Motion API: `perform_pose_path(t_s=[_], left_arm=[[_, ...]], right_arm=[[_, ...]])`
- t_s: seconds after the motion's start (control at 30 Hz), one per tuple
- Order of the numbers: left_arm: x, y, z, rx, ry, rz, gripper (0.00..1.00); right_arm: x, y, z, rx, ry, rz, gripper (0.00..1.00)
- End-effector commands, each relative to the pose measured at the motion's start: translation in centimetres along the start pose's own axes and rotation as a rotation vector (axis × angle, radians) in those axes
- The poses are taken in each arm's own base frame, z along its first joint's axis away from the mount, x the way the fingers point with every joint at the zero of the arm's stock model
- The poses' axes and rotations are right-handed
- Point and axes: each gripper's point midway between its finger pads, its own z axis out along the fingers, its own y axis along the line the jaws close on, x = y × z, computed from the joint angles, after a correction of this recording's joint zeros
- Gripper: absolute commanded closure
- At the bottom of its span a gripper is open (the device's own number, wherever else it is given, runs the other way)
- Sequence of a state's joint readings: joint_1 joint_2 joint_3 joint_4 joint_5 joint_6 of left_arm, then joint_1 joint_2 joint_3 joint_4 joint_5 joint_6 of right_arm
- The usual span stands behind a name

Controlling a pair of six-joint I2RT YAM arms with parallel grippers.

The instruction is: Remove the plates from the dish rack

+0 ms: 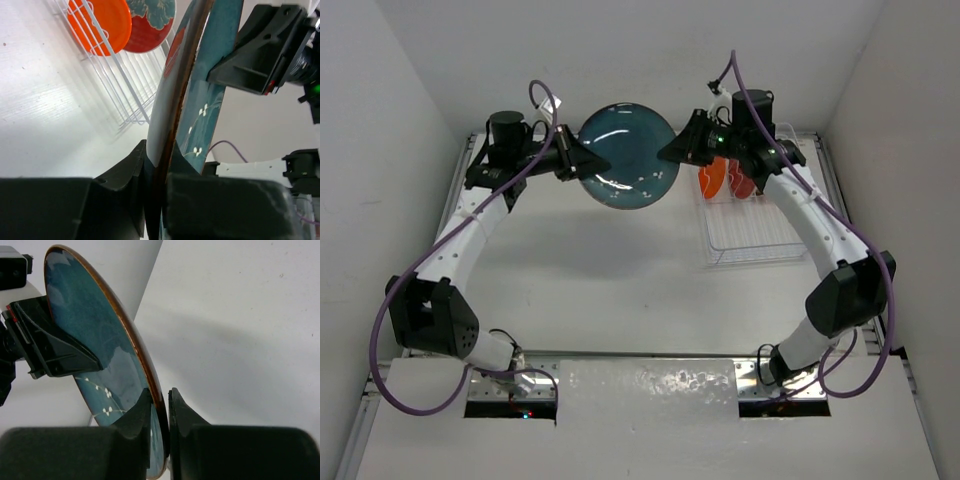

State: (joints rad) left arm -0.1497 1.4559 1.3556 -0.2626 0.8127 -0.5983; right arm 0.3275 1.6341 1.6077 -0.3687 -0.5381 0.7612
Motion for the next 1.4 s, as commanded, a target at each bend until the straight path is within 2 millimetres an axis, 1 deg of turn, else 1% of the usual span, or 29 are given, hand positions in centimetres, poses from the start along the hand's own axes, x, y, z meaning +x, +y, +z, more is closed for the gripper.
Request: perform_pose_path(t_s=[0.0, 0.07, 0.1, 0.17, 0.2, 0.23, 0.3, 0.33, 0.37, 0.4, 0.43, 0.47, 0.5, 0.53, 0.6, 0.63, 0.73, 0.8, 0.83, 0.9, 0.93, 0.97, 1.03, 1.07, 1.13, 1.17, 1.27, 1.3, 1.37], left_arm=[[-3.6, 2.1, -0.8, -0.105, -0.175, 0.060, 1.00], [-4.7, 3.4, -1.8, -0.106, -0.244, -0.003, 1.00], [-5.0, 3.7, -2.0, -0.098, -0.264, -0.022, 1.00], [-6.1, 4.5, -2.5, -0.063, -0.320, -0.062, 1.00], [-6.3, 4.8, -2.4, -0.053, -0.327, -0.071, 1.00], [-6.6, 5.7, -2.1, -0.057, -0.336, -0.090, 1.00], [-7.1, 7.5, -1.7, -0.105, -0.365, -0.111, 1.00], [-7.2, 9.2, -0.9, -0.128, -0.366, -0.119, 1.00], [-8.2, 11.3, -1.4, -0.181, -0.408, -0.130, 1.00], [-8.3, 12.9, -1.1, -0.217, -0.413, -0.142, 1.00], [-8.4, 16.1, -0.4, -0.270, -0.399, -0.160, 1.00], [-8.3, 18.1, 0.0, -0.304, -0.388, -0.180, 1.00], [-8.4, 19.8, 0.3, -0.329, -0.386, -0.203, 1.00], [-8.4, 23.0, 0.8, -0.351, -0.381, -0.241, 1.00], [-8.4, 25.5, 1.2, -0.358, -0.369, -0.291, 1.00], [-8.7, 27.5, 1.5, -0.383, -0.361, -0.313, 1.00], [-8.9, 30.8, 2.0, -0.451, -0.345, -0.330, 1.00], [-8.6, 32.2, 2.5, -0.463, -0.319, -0.355, 1.00], [-7.9, 33.5, 3.0, -0.482, -0.299, -0.377, 1.00], [-7.6, 34.6, 3.3, -0.499, -0.287, -0.399, 0.91], [-6.0, 35.9, 3.5, -0.532, -0.250, -0.444, 0.83], [-5.7, 36.2, 3.5, -0.545, -0.243, -0.457, 0.65], [-4.4, 36.8, 3.1, -0.592, -0.216, -0.494, 0.48], [-4.1, 37.4, 2.6, -0.639, -0.220, -0.502, 0.27], [-2.5, 37.4, 1.4, -0.720, -0.174, -0.533, 0.01], [-2.0, 37.8, 0.7, -0.775, -0.168, -0.539, 0.00], [1.5, 38.2, -2.5, -0.983, -0.077, -0.614, 0.00], [3.1, 37.7, -3.9, -1.051, -0.021, -0.657, 0.00], [4.1, 37.7, -6.2, -1.178, 0.005, -0.647, 0.00]], right_arm=[[-1.8, 1.9, -0.2, -0.045, -0.082, -0.046, 0.85], [-1.4, 0.5, 0.7, -0.025, -0.067, -0.027, 0.70], [-1.4, 0.1, 0.9, -0.018, -0.070, -0.023, 0.58], [-1.6, -1.3, 1.4, -0.006, -0.081, 0.001, 0.46], [-1.9, -1.9, 1.6, 0.005, -0.091, 0.010, 0.29], [-2.1, -2.7, 1.7, 0.024, -0.095, 0.023, 0.22], [-2.5, -5.8, 1.5, 0.129, -0.098, 0.057, 0.01], [-2.5, -7.0, 1.2, 0.175, -0.095, 0.068, 0.01], [-2.9, -8.6, 0.5, 0.230, -0.105, 0.065, 0.01], [-2.2, -10.1, -0.3, 0.301, -0.080, 0.084, 0.01], [-3.1, -11.4, -1.3, 0.394, -0.113, 0.065, 0.01], [-3.5, -12.1, -2.2, 0.447, -0.111, 0.002, 0.01], [-2.7, -13.1, -3.1, 0.519, -0.068, -0.009, 0.01], [-4.3, -13.2, -4.2, 0.586, -0.102, -0.051, 0.01], [-5.2, -13.8, -5.7, 0.668, -0.086, -0.135, 0.01], [-5.8, -14.1, -6.6, 0.724, -0.080, -0.158, 0.01], [-7.4, -15.7, -8.9, 0.894, -0.079, -0.249, 0.01], [-8.3, -17.4, -10.6, 1.027, -0.067, -0.316, 0.02], [-8.8, -18.3, -10.4, 1.065, -0.055, -0.342, 0.02], [-10.4, -19.5, -11.5, 1.182, -0.042, -0.420, 0.03], [-10.6, -20.5, -11.4, 1.219, -0.022, -0.439, 0.03], [-10.4, -22.1, -11.1, 1.256, 0.010, -0.448, 0.04], [-11.1, -23.2, -11.2, 1.307, 0.006, -0.469, 0.06], [-10.9, -24.6, -10.5, 1.327, 0.049, -0.491, 0.07], [-11.4, -25.5, -10.2, 1.348, 0.057, -0.517, 0.11], [-10.9, -26.5, -9.5, 1.352, 0.084, -0.520, 0.12], [-10.8, -27.8, -9.3, 1.395, 0.125, -0.550, 0.17], [-10.5, -28.5, -9.1, 1.407, 0.140, -0.555, 0.17], [-10.6, -29.0, -9.5, 1.445, 0.141, -0.560, 0.19]])
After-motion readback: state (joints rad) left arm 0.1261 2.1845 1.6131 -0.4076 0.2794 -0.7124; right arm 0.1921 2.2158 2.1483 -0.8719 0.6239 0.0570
